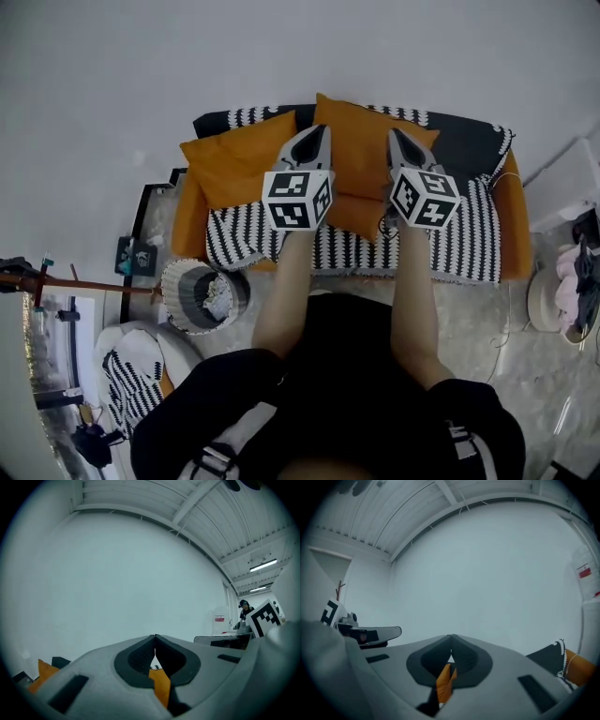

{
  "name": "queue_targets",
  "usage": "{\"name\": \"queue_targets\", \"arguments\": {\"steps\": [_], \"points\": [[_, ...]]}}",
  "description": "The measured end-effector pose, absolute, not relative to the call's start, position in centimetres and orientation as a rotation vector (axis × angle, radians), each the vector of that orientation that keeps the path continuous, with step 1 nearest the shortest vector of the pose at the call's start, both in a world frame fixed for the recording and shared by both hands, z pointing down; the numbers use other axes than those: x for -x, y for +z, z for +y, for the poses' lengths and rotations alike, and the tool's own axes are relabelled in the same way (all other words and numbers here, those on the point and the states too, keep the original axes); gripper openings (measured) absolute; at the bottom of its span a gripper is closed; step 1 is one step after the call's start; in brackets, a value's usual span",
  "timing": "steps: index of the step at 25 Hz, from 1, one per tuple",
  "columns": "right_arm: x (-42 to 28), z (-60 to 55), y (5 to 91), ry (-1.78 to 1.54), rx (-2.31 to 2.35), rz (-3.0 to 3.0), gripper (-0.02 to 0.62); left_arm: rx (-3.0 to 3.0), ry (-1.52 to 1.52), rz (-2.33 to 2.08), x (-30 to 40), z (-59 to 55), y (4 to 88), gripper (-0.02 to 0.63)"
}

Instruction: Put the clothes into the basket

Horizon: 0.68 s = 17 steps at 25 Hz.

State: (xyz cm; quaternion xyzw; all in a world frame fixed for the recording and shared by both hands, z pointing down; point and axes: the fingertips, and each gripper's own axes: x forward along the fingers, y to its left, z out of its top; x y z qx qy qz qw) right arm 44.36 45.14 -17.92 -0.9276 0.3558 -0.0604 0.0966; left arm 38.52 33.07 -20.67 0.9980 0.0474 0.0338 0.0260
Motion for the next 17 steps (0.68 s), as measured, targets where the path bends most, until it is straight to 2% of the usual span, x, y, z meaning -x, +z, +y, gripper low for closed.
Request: {"name": "queue_targets", "arguments": {"steps": [17], "points": [[-43.9, 41.5, -17.6, -0.173, 2.776, 1.123, 0.012, -3.06, 0.135, 0.051, -37.2, 28.7, -19.5, 0.009]]}}
